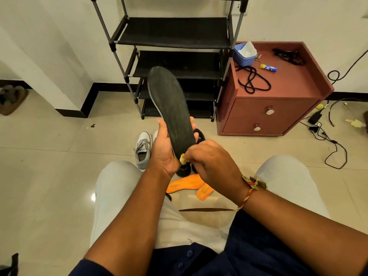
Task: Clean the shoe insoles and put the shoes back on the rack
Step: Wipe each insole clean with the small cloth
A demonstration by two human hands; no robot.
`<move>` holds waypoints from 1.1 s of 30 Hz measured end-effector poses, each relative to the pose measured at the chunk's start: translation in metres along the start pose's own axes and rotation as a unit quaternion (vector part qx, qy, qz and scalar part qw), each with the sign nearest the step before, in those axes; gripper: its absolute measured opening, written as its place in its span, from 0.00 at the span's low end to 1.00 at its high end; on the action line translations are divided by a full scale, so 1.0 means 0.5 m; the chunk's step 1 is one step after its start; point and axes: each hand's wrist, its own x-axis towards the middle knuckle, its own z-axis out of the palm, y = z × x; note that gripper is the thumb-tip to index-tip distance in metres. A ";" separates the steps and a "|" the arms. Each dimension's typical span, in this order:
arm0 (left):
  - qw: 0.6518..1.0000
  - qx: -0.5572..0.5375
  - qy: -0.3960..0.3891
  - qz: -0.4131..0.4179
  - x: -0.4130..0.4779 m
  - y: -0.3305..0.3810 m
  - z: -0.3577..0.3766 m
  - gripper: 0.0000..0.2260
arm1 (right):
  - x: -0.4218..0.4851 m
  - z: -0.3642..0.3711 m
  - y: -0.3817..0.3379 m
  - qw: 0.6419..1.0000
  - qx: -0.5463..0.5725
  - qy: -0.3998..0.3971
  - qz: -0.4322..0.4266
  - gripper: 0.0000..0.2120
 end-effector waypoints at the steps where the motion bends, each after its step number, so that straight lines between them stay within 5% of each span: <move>1: 1.000 0.010 -0.003 -0.016 -0.002 -0.004 0.004 0.37 | 0.006 -0.004 0.003 1.000 0.005 0.009 0.013 0.10; 13: 0.996 0.037 -0.046 -0.062 -0.031 -0.021 0.030 0.33 | 0.155 -0.058 0.055 0.987 -0.155 0.036 0.000 0.09; 19: 0.992 0.068 -0.077 -0.067 -0.027 -0.027 0.022 0.38 | 0.215 -0.105 0.132 0.983 -0.110 0.070 0.126 0.08; 33: 0.997 0.062 -0.038 -0.033 -0.016 -0.009 0.013 0.35 | 0.064 -0.051 0.038 0.996 -0.086 -0.008 -0.004 0.11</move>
